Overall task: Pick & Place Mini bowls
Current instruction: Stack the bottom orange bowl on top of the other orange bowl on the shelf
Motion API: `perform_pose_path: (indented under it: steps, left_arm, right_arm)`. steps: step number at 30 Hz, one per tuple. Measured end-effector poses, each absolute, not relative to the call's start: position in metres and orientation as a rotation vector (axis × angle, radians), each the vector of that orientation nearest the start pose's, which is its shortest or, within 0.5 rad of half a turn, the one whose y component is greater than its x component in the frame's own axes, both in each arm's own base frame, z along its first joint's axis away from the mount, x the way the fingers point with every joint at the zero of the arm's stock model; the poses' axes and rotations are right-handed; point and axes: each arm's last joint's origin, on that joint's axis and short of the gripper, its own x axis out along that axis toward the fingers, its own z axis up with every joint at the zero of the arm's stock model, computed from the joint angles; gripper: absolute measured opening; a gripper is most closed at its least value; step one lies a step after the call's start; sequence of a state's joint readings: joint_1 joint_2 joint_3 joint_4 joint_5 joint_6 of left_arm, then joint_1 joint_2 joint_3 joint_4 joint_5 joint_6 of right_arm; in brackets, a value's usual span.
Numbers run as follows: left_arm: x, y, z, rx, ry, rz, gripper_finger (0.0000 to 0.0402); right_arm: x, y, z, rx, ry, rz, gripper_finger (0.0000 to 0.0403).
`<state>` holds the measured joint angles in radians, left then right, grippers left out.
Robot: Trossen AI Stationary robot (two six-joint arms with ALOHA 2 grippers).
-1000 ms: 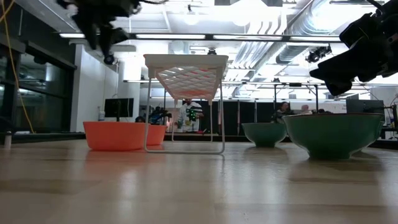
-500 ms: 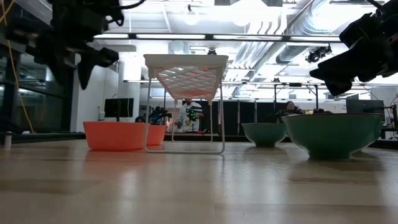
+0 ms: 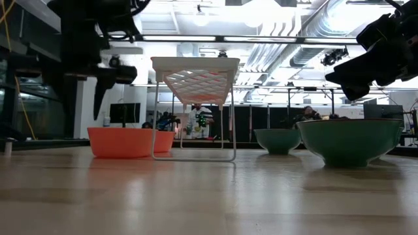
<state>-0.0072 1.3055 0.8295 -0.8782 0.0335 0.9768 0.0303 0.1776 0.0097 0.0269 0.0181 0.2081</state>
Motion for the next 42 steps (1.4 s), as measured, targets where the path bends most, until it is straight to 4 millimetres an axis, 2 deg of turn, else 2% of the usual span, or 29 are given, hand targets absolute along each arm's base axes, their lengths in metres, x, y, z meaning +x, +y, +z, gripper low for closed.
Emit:
perform_pose_path:
  steps: [11,16,22,26,35,42]
  left_arm:
    - [0.235,-0.003,0.178,0.836,1.301,-0.699,0.0175]
    - [0.235,-0.003,0.174,0.826,1.326,-0.715,0.0175]
    - [0.238,-0.002,0.175,0.836,1.325,-0.654,0.0168]
    - [0.237,-0.001,0.175,0.827,1.344,-0.625,0.0134]
    - [0.238,-0.001,0.175,0.818,1.333,-0.628,0.0012]
    - [0.237,-0.002,0.175,0.782,1.348,-0.616,0.0006]
  right_arm:
    - [0.108,0.003,0.154,0.204,0.156,-0.004,0.0122]
    - [0.108,0.003,0.154,0.204,0.154,-0.004,0.0122]
    - [0.108,0.003,0.154,0.204,0.154,-0.004,0.0122]
    - [0.108,0.003,0.154,0.204,0.154,-0.004,0.0122]
    - [0.108,0.003,0.154,0.204,0.153,-0.004,0.0122]
    - [0.108,0.003,0.154,0.204,0.151,-0.003,0.0122]
